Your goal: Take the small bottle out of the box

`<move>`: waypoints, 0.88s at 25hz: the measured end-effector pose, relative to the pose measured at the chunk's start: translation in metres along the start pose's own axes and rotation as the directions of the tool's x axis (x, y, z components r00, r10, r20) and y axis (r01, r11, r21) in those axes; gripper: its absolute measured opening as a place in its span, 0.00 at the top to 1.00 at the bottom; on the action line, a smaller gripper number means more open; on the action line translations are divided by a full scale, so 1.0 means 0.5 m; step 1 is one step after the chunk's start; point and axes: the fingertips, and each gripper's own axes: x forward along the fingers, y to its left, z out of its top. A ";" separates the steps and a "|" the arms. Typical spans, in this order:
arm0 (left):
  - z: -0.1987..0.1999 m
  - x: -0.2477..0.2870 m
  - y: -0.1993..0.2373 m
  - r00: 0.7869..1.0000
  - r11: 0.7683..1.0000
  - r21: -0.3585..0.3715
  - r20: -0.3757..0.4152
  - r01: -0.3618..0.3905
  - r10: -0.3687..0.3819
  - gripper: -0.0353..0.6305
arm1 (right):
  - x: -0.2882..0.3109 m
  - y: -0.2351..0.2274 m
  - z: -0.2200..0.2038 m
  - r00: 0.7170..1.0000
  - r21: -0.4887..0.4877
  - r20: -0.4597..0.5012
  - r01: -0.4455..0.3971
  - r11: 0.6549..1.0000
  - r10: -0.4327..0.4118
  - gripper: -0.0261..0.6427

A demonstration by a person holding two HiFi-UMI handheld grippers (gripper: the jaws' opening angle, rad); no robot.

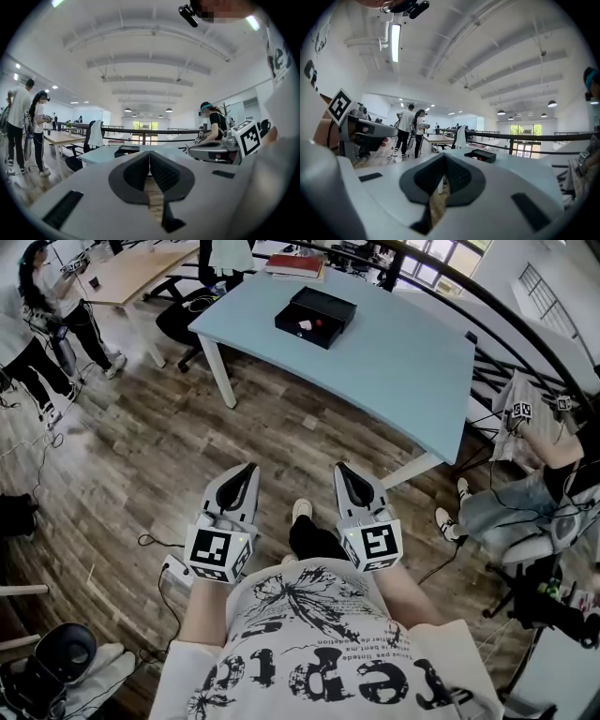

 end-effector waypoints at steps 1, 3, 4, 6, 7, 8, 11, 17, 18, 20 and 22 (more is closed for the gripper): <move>-0.001 0.002 0.004 1.000 1.000 -0.002 -0.002 -0.003 0.003 0.92 | 0.006 -0.001 -0.002 1.000 0.002 -0.003 -0.003 1.000 0.003 0.95; -0.005 0.009 0.016 1.000 1.000 -0.009 -0.005 -0.011 0.011 0.92 | 0.022 -0.001 -0.005 1.000 0.007 -0.009 -0.014 1.000 0.015 0.95; -0.007 0.014 0.024 1.000 1.000 -0.013 -0.006 -0.018 0.017 0.92 | 0.032 -0.002 -0.006 1.000 0.008 -0.010 -0.021 1.000 0.021 0.95; -0.011 0.029 0.044 1.000 0.999 -0.021 -0.009 -0.030 0.030 0.92 | 0.059 -0.007 -0.008 0.999 0.010 -0.010 -0.032 0.999 0.032 0.95; -0.013 0.039 0.054 0.999 0.999 -0.024 -0.013 -0.036 0.036 0.92 | 0.073 -0.012 -0.009 0.999 0.014 -0.010 -0.037 0.999 0.037 0.95; -0.016 0.050 0.065 0.999 0.999 -0.026 -0.016 -0.041 0.041 0.92 | 0.090 -0.017 -0.012 0.999 0.017 -0.012 -0.042 0.999 0.042 0.95; -0.026 0.099 0.101 0.998 0.998 -0.032 -0.034 -0.054 0.053 0.92 | 0.149 -0.044 -0.027 0.999 0.032 -0.023 -0.047 0.998 0.048 0.95; -0.027 0.257 0.199 0.996 0.997 -0.040 -0.069 -0.062 0.060 0.92 | 0.312 -0.127 -0.043 0.998 0.058 -0.044 -0.049 0.997 0.052 0.95; -0.020 0.288 0.214 0.996 0.997 -0.043 -0.071 -0.060 0.056 0.92 | 0.339 -0.144 -0.039 0.998 0.060 -0.047 -0.048 0.997 0.050 0.95; -0.002 0.354 0.242 0.996 0.998 -0.045 -0.070 -0.051 0.048 0.92 | 0.397 -0.186 -0.028 0.998 0.059 -0.049 -0.042 0.997 0.045 0.95; 0.015 0.429 0.271 0.997 0.998 -0.038 -0.069 -0.043 0.040 0.92 | 0.458 -0.237 -0.020 0.998 0.061 -0.046 -0.035 0.998 0.038 0.95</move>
